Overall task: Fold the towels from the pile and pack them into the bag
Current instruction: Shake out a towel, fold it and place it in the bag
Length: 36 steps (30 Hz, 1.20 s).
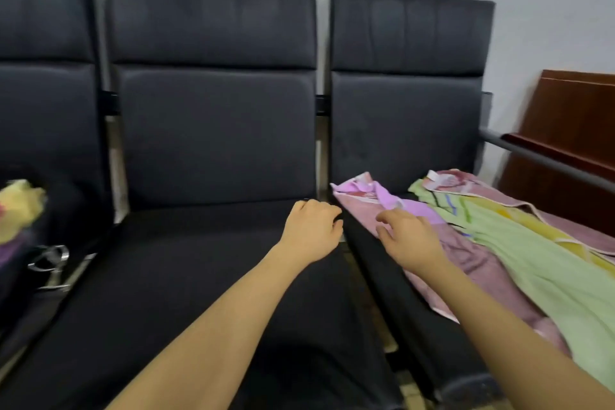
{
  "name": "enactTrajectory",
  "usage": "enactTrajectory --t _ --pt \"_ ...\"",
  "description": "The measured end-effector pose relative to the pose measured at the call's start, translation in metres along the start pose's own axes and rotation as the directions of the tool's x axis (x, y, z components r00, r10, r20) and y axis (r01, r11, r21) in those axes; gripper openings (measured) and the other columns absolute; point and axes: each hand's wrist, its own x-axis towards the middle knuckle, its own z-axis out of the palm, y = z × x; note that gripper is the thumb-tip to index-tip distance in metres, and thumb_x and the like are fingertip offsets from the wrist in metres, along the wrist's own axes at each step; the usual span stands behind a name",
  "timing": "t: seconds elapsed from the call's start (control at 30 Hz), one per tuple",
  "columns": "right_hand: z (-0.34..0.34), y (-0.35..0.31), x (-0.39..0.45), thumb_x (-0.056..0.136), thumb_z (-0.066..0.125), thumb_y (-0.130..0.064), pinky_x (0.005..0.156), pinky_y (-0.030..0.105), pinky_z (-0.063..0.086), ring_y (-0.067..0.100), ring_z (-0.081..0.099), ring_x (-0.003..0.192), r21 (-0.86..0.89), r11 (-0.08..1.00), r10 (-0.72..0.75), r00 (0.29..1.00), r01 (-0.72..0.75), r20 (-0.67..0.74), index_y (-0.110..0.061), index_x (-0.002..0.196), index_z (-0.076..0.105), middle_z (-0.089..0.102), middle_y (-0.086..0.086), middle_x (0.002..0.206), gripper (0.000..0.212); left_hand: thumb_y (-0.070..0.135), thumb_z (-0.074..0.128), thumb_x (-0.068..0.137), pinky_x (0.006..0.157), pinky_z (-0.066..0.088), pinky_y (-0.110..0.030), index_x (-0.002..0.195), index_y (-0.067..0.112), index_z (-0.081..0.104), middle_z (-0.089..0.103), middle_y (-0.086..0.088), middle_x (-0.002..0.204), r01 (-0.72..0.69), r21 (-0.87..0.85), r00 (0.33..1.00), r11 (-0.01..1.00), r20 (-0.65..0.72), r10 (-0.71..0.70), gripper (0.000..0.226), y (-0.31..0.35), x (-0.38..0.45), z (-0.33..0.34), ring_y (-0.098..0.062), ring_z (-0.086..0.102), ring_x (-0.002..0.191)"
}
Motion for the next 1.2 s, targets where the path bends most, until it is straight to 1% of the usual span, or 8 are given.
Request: enactTrajectory --t 0.2,0.33,0.47,0.7,0.9,1.0,1.07,1.2 --pt "0.007 0.12 -0.023 0.097 0.043 -0.044 0.097 0.037 0.028 0.023 0.051 0.116 -0.111 0.962 0.253 0.968 -0.251 0.004 -0.023 0.121 0.059 0.058 0.0 0.124 0.035 0.024 0.041 0.096 0.086 0.03 -0.034 0.104 0.01 0.065 0.065 -0.007 0.11 -0.118 -0.132 0.988 0.984 0.081 0.13 0.029 0.098 0.054 0.056 -0.029 0.053 0.106" --pt "0.025 0.162 -0.039 0.092 0.045 -0.057 0.101 0.038 0.024 0.023 0.043 0.124 -0.147 0.952 0.289 0.948 -0.269 0.135 -0.028 0.13 0.049 0.051 -0.002 0.131 0.048 0.032 0.036 0.1 0.101 0.026 -0.038 0.131 0.012 0.051 0.049 -0.006 0.138 -0.07 -0.134 0.962 0.988 0.254 0.103 0.04 0.131 0.068 0.107 -0.027 0.041 0.126" --pt "0.043 0.173 -0.046 0.091 0.046 -0.058 0.101 0.038 0.022 0.022 0.038 0.126 -0.102 0.959 0.276 0.953 -0.264 0.125 -0.031 0.129 0.05 0.045 -0.003 0.131 0.047 0.041 0.032 0.102 0.105 0.022 -0.041 0.14 0.017 0.041 0.038 -0.001 0.146 -0.005 -0.113 0.95 0.994 0.31 0.04 0.047 0.133 0.064 0.141 -0.024 0.033 0.131" --pt "0.051 0.173 -0.041 0.095 0.05 -0.042 0.089 0.031 0.014 0.02 0.039 0.115 0.099 0.96 0.262 0.965 -0.263 0.023 -0.029 0.101 0.062 0.051 -0.008 0.117 0.018 0.036 0.04 0.1 0.084 0.023 -0.034 0.105 0.018 0.061 0.05 0.002 0.113 0.12 -0.259 0.988 0.958 0.128 -0.089 0.029 0.13 0.056 0.157 -0.021 0.039 0.109" --pt "0.025 0.142 -0.041 0.1 0.045 -0.024 0.087 0.025 0.019 0.014 0.053 0.076 0.47 0.866 0.279 0.945 -0.171 -0.171 -0.018 0.089 0.053 0.054 -0.008 0.071 0.014 0.025 0.037 0.102 0.079 0.02 -0.029 0.103 0.007 0.057 0.045 -0.005 0.11 0.11 -0.372 0.992 0.922 -0.023 -0.128 0.026 0.131 0.053 0.132 -0.022 0.039 0.106" --pt "0.004 0.126 -0.037 0.101 0.044 -0.025 0.08 0.021 0.018 0.0 0.044 0.079 0.575 0.807 0.305 0.927 -0.131 -0.217 -0.023 0.09 0.051 0.057 -0.004 0.077 0.013 0.019 0.035 0.103 0.082 0.022 -0.029 0.1 0.008 0.053 0.041 -0.002 0.108 0.102 -0.509 0.98 0.855 -0.097 -0.174 0.022 0.133 0.053 0.1 -0.017 0.039 0.1" --pt "-0.009 0.116 -0.032 0.101 0.044 -0.027 0.08 0.026 0.024 0.0 0.042 0.081 0.607 0.789 0.295 0.925 -0.094 -0.241 -0.025 0.089 0.051 0.056 -0.005 0.076 0.014 0.018 0.033 0.103 0.085 0.029 -0.031 0.089 0.012 0.049 0.043 0.002 0.099 0.114 -0.622 0.976 0.774 -0.076 -0.205 0.021 0.135 0.055 0.075 -0.014 0.041 0.092" --pt "-0.039 0.091 -0.016 0.099 0.048 -0.025 0.073 0.036 0.043 0.013 0.051 0.071 0.612 0.789 0.211 0.909 0.059 -0.36 -0.023 0.085 0.052 0.053 -0.008 0.071 0.015 0.016 0.032 0.103 0.064 0.037 -0.019 0.081 0.01 0.042 0.044 0.003 0.076 0.121 -0.86 0.943 0.495 -0.056 -0.327 0.025 0.132 0.059 0.032 -0.01 0.04 0.071"
